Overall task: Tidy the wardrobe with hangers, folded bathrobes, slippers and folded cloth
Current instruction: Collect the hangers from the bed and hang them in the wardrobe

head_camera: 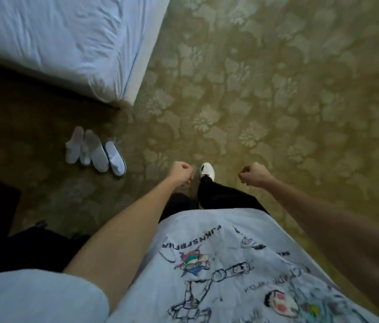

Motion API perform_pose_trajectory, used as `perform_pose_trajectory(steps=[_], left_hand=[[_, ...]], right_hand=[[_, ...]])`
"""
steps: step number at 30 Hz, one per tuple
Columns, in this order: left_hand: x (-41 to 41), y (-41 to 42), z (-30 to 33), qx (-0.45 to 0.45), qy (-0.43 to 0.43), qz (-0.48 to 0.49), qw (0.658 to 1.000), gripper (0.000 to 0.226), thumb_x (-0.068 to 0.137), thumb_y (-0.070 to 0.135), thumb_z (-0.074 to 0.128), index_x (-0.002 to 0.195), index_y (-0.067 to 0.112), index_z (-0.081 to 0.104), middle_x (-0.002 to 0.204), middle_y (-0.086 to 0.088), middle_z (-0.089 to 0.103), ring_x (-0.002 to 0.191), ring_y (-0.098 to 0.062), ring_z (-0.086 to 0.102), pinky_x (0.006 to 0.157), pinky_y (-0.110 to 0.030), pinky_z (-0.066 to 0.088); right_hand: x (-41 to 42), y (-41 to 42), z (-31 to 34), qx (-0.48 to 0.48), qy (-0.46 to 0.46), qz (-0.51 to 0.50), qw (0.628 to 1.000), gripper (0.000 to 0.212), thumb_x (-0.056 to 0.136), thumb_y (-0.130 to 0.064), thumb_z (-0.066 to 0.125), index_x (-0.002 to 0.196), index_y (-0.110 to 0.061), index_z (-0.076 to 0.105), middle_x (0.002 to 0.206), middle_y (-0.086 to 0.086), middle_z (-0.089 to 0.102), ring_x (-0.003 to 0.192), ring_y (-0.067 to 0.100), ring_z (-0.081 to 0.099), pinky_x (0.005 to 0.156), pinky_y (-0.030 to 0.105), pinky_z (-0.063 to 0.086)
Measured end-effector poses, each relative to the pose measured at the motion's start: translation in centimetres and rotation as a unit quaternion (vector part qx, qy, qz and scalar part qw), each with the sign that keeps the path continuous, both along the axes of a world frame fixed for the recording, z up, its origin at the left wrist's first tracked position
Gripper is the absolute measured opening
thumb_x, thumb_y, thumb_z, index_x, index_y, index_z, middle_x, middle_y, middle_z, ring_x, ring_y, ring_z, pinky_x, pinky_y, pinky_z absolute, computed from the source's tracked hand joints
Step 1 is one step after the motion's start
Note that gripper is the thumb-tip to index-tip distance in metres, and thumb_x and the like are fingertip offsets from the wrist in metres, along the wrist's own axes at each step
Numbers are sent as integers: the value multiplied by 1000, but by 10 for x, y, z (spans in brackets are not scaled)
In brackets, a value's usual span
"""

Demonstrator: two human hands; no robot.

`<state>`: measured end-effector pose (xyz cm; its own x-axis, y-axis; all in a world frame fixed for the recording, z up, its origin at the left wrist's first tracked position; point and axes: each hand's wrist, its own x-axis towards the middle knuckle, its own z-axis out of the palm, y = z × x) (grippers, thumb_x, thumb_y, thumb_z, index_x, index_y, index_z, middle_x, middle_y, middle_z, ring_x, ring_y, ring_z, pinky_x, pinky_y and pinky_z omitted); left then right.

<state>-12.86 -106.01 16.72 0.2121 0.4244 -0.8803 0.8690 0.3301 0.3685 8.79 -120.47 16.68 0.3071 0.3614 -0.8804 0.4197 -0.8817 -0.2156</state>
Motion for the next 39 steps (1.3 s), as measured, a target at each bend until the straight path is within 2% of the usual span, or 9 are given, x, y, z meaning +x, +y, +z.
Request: perform_pose_trajectory(steps=[4, 9, 14, 17, 20, 25, 28, 30, 39], left_hand=[[38, 66, 7, 26, 14, -28, 999, 15, 98, 10, 53, 93, 8, 67, 69, -3, 66, 50, -12, 56, 42, -18, 41], [38, 146, -2, 44, 75, -1, 996, 22, 96, 14, 59, 79, 13, 73, 71, -3, 71, 59, -14, 64, 54, -25, 51], [71, 241, -24, 18, 112, 35, 993, 23, 94, 14, 60, 78, 9, 74, 72, -6, 71, 54, -14, 61, 42, -19, 44], [119, 312, -32, 12, 104, 55, 993, 25, 93, 13, 59, 75, 7, 75, 72, -9, 72, 52, -17, 63, 44, -20, 46], [177, 386, -24, 24, 99, 56, 993, 30, 91, 14, 60, 64, 11, 72, 72, -11, 73, 55, -20, 65, 51, -24, 50], [303, 507, 4, 37, 42, 29, 998, 17, 95, 16, 58, 83, 12, 70, 67, -3, 70, 49, -13, 59, 47, -22, 46], [389, 567, 17, 35, 10, 4, 999, 17, 96, 12, 56, 85, 10, 69, 67, -3, 68, 48, -11, 56, 41, -18, 42], [449, 604, 20, 37, -12, -12, 999, 17, 96, 12, 56, 85, 10, 69, 68, -4, 67, 48, -11, 56, 40, -17, 40], [670, 734, 26, 64, -13, -51, 997, 20, 97, 15, 54, 91, 8, 73, 76, -5, 73, 54, -11, 62, 51, -23, 49]], right_hand=[[53, 80, 1, 25, 11, -41, 999, 24, 92, -17, 57, 85, -1, 73, 73, 7, 70, 61, 13, 62, 54, 22, 50], [95, 239, 23, 156, 54, -44, 985, 20, 94, -18, 56, 100, -8, 72, 90, 6, 74, 79, 16, 71, 72, 28, 58], [146, 386, 38, 221, 71, 12, 973, 17, 89, -16, 58, 98, -14, 73, 85, 1, 73, 70, 9, 67, 60, 17, 51], [192, 459, 37, 211, 64, 36, 975, 19, 92, -17, 57, 101, -13, 72, 85, 1, 71, 68, 5, 64, 62, 20, 52], [245, 514, 34, 162, 51, 51, 984, 20, 93, -15, 56, 105, -10, 71, 83, 2, 71, 69, 9, 65, 61, 22, 51], [351, 571, 37, 127, 13, 24, 991, 18, 93, -15, 56, 101, -11, 72, 85, 3, 72, 71, 11, 65, 59, 21, 49], [422, 587, 38, 106, -18, -12, 994, 17, 88, -15, 57, 91, -16, 74, 86, 3, 74, 77, 16, 68, 69, 27, 53], [471, 599, 35, 87, -24, -38, 995, 16, 87, -18, 57, 85, -17, 74, 83, 2, 73, 76, 17, 68, 69, 27, 54], [679, 708, 25, 70, -34, -41, 996, 18, 88, -15, 56, 89, -10, 73, 84, 6, 74, 79, 22, 70, 79, 37, 60]])
